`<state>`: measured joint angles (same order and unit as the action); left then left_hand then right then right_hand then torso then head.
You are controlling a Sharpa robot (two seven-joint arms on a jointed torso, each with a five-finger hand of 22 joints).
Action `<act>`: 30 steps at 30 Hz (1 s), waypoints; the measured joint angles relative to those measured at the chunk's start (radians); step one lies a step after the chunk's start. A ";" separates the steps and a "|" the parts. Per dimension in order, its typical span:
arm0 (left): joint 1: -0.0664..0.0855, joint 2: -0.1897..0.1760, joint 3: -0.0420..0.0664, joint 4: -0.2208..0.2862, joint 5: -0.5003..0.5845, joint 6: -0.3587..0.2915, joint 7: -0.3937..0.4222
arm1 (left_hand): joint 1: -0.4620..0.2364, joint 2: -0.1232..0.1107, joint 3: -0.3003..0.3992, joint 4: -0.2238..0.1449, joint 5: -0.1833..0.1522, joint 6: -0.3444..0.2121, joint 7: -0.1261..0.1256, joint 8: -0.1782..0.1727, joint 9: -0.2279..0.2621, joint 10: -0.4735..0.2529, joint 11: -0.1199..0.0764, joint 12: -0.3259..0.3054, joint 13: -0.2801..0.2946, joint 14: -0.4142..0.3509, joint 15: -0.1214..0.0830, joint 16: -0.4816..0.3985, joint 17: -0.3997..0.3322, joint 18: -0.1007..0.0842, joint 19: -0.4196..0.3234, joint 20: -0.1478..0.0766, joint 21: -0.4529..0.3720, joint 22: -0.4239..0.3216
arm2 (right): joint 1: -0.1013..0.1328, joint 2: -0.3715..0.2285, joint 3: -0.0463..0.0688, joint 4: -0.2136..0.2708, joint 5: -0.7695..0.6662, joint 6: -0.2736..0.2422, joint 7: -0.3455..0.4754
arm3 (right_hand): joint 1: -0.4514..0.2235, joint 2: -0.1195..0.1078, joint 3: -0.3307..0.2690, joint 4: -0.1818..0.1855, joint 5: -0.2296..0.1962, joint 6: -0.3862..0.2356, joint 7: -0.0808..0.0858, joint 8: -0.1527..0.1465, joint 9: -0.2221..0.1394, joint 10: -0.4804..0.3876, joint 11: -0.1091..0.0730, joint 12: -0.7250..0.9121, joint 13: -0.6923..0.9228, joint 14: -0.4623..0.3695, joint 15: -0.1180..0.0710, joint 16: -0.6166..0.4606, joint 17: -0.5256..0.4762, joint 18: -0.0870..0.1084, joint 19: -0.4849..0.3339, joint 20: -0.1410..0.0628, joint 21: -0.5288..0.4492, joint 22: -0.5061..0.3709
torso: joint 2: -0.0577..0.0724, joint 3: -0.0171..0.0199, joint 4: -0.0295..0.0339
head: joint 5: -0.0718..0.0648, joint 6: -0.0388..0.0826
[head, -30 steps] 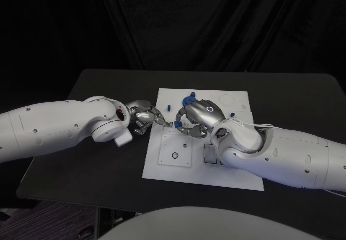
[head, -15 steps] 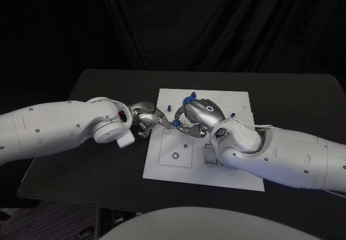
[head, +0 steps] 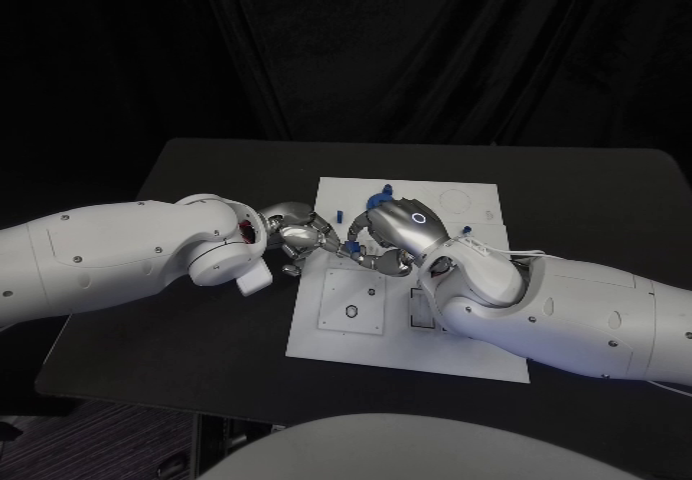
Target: Assemble the parts on the task board
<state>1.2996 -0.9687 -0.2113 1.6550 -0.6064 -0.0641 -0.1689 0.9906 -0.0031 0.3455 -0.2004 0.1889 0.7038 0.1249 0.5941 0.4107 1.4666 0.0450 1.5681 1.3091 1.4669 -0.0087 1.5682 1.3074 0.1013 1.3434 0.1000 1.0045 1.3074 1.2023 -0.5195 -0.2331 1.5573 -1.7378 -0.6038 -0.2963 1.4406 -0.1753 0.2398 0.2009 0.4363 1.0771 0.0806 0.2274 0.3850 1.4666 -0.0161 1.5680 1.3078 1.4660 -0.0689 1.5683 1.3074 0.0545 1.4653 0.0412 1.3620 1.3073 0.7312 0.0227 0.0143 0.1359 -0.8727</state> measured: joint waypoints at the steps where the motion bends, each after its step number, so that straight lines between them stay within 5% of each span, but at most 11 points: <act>1: 0.000 0.001 0.000 -0.001 0.002 -0.001 0.003 | 0.000 0.000 0.003 -0.003 0.004 0.000 0.000 0.000 -0.002 0.000 0.000 0.000 0.000 0.000 0.000 0.000 0.000 0.007 -0.005 0.002 -0.019 0.000 | 0.000 0.000 0.000 0.001 0.001 0.000 0.000 | 0.000 0.000 0.000 0.000 0.000 0.000 0.000 0.000 0.000 0.000 0.000 0.000 0.000 0.000 0.000 0.000 0.000 0.000 0.000 0.000 0.000 0.000 | 0.000 0.0000 -0.0001 | 0.000 0.000; 13: -0.003 0.006 0.000 -0.010 0.030 -0.001 0.032 | 0.017 0.017 0.008 -0.036 0.049 0.004 -0.011 0.093 0.001 0.000 0.000 0.000 0.000 0.000 0.000 0.000 0.000 0.023 -0.034 -0.005 -0.209 -0.081 | -0.001 -0.007 0.000 0.016 0.011 0.000 0.006 | -0.008 -0.008 -0.001 -0.001 0.005 0.000 0.000 0.000 0.000 0.000 0.000 0.000 0.000 0.003 -0.003 0.000 0.000 0.000 0.000 0.000 0.000 0.000 | -0.001 0.0000 -0.0007 | -0.003 0.000; 30: -0.006 0.008 0.001 -0.016 0.057 0.019 0.039 | 0.018 0.049 0.065 -0.068 0.143 0.048 -0.026 0.099 -0.038 -0.003 -0.011 0.000 0.000 0.000 -0.008 0.000 0.000 0.023 -0.018 -0.013 -0.241 -0.104 | -0.001 -0.007 0.000 0.019 0.020 0.000 0.011 | -0.006 -0.006 0.002 0.002 0.004 -0.002 -0.002 -0.005 0.000 0.000 0.000 0.000 0.000 0.001 -0.006 0.000 0.000 0.000 0.000 0.000 0.000 0.001 | -0.002 0.0002 -0.0007 | -0.004 0.000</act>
<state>1.2937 -0.9603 -0.2108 1.6389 -0.5497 -0.0451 -0.1295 1.0081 0.0463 0.4108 -0.2681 0.3323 0.7516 0.0991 0.6929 0.3731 1.4636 0.0345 1.5681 1.3091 1.4670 -0.0163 1.5682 1.3074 0.1239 1.3258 0.0868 0.7638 1.2036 1.2010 -0.5267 -0.2336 1.5763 -1.7181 -0.6038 -0.2855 1.4350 -0.1812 0.2417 0.2029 0.4408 1.0755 0.0789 0.2227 0.3853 1.4666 -0.0160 1.5680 1.3075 1.4666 -0.0751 1.5683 1.3074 0.0545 1.4653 0.0412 1.3620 1.3080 0.7297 0.0229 0.0136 0.1322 -0.8727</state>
